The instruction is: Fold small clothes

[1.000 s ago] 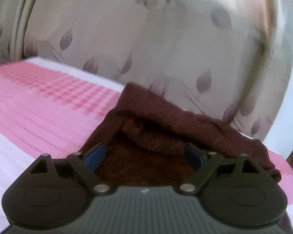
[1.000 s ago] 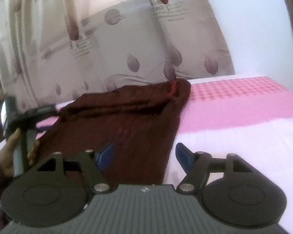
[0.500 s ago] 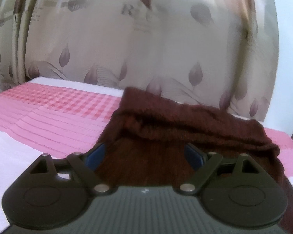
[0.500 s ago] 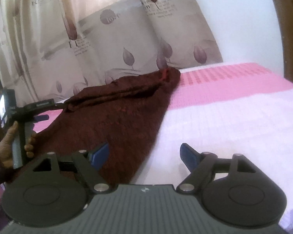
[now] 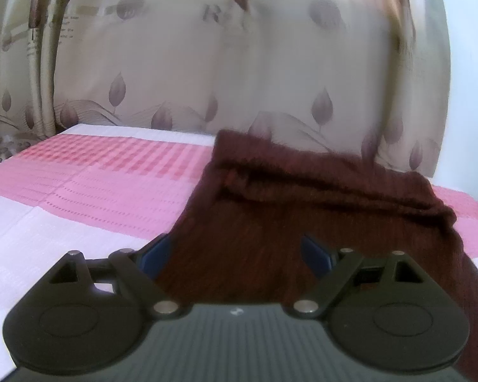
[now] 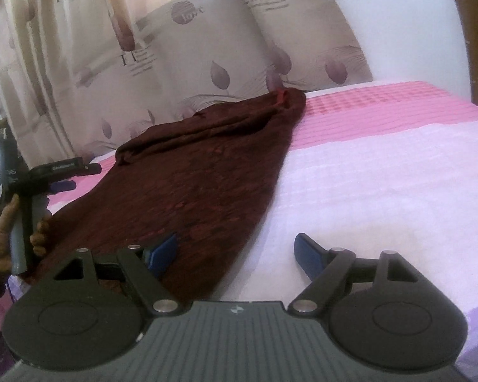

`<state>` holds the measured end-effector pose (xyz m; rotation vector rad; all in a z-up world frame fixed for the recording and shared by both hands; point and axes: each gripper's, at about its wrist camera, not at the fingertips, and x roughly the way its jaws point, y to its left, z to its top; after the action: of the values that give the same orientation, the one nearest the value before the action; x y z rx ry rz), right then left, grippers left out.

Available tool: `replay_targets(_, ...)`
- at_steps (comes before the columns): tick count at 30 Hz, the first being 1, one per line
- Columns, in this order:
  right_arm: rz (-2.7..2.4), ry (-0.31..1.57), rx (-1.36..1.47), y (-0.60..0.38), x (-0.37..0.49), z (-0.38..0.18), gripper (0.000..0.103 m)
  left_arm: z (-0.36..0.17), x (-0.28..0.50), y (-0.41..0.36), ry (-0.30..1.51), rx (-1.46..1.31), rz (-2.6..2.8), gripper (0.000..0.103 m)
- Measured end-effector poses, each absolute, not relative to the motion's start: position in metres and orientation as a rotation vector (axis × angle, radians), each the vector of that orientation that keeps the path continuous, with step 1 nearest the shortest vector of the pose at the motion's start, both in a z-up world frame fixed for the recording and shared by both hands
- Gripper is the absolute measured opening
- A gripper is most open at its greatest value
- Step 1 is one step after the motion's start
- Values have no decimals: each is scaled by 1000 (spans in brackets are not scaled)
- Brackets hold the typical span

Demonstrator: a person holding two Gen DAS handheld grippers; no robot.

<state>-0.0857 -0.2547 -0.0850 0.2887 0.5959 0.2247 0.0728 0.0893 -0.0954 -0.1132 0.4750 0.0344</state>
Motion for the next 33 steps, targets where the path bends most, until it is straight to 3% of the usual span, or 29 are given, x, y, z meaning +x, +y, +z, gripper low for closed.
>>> replay_targets(13,310,624,315,-254,-91,-82,82,-83,27,141,526,-59,-24,89)
replay_targets(24,383,683,402,-264,-87,-80,82,-106,9,189,780,-216,-321,89)
replay_targets(33,505,711,462,-256,-91,-83,82,-111,4,176,770,-213,-485,88)
